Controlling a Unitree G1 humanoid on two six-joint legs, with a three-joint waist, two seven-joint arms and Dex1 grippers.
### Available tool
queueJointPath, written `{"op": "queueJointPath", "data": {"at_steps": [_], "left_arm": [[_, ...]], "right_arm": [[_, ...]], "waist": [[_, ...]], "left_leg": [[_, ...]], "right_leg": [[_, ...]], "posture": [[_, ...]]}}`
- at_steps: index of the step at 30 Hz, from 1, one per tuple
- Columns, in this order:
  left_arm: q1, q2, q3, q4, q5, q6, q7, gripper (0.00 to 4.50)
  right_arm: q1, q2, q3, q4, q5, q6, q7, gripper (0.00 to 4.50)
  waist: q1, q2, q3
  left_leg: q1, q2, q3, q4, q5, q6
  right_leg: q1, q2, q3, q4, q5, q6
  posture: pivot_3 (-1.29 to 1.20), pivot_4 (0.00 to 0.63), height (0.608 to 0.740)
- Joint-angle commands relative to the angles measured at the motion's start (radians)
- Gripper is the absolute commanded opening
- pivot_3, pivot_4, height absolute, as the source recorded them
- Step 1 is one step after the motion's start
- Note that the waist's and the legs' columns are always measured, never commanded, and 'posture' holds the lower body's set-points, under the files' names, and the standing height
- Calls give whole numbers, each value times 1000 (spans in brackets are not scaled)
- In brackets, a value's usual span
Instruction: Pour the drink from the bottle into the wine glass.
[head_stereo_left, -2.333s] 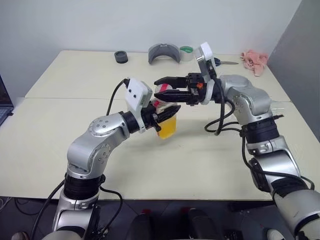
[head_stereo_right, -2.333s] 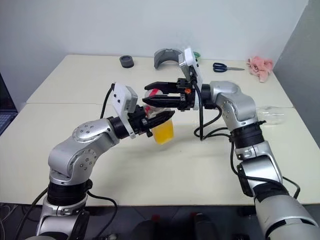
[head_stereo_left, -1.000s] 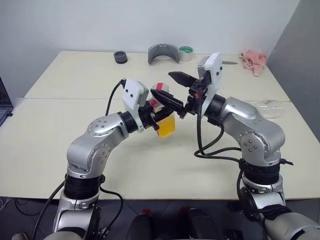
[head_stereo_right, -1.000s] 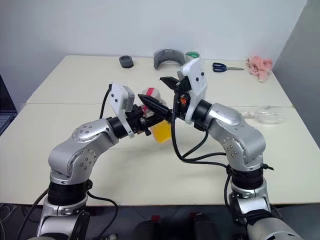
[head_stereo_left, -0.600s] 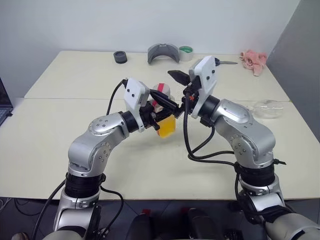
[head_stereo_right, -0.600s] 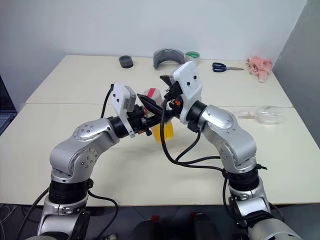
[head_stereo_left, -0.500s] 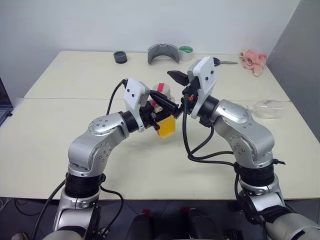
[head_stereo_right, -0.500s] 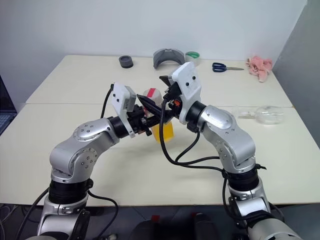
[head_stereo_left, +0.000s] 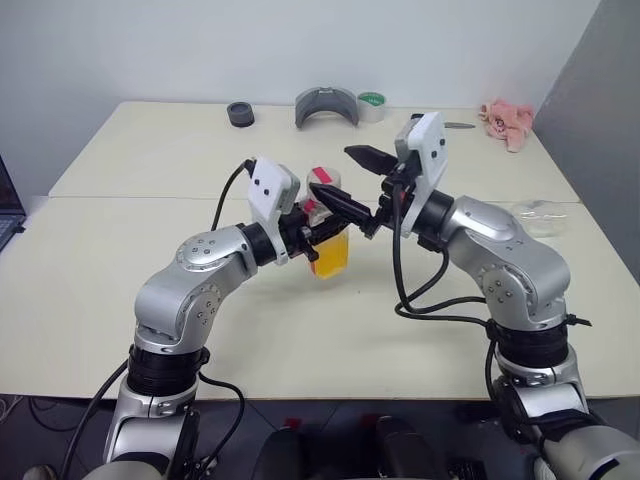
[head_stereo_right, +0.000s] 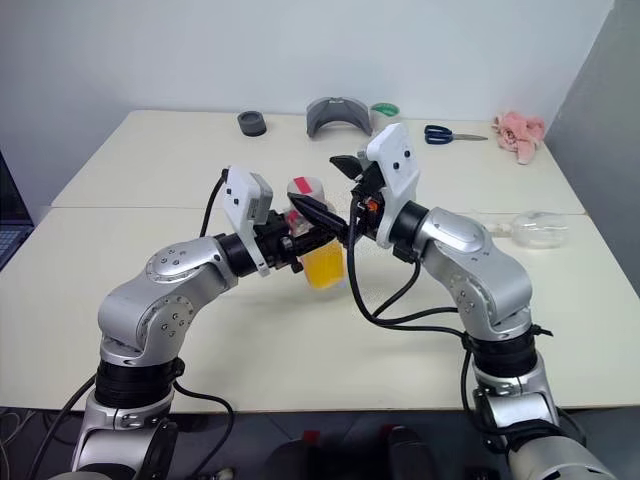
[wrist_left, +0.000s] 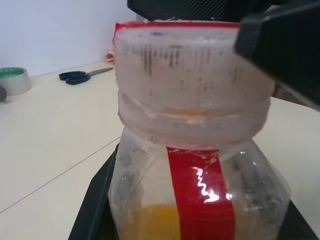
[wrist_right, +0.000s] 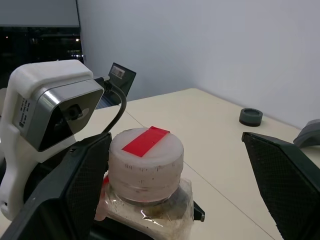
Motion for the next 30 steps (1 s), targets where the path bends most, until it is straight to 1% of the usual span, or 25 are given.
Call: {"op": "queueJointPath", "data": {"at_steps": [1, 8, 14, 19, 30], "left_arm": [[-15, 10, 21, -41, -11, -27, -9, 1843], [-14, 12, 20, -42, -12, -28, -10, 1843], [-13, 13, 20, -41, -12, -31, -11, 1843], [-16, 15, 21, -36, -9, -33, -13, 1843], [-28, 9, 13, -26, -4, -38, -13, 1843]], "right_arm": [[-10, -27, -60, -27, 20, 0, -6, 4454], [-7, -63, -75, -22, 55, -2, 27, 4454], [-3, -65, -80, -38, 99, 2, 63, 4454], [19, -71, -52, -77, 141, 7, 101, 4454], [-11, 21, 27, 20, 8, -97, 27, 4454]], "waist": [[0, 0, 0], [-1, 0, 0], [0, 0, 0], [0, 0, 0], [1, 0, 0]], "left_leg": [[0, 0, 0, 0, 0, 0], [0, 0, 0, 0, 0, 0], [0, 0, 0, 0, 0, 0], [0, 0, 0, 0, 0, 0], [0, 0, 0, 0, 0, 0]], "right_leg": [[0, 0, 0, 0, 0, 0], [0, 0, 0, 0, 0, 0], [0, 0, 0, 0, 0, 0], [0, 0, 0, 0, 0, 0], [0, 0, 0, 0, 0, 0]], "posture": [[0, 150, 740], [0, 150, 740], [0, 150, 740], [0, 150, 740], [0, 150, 740]]}}
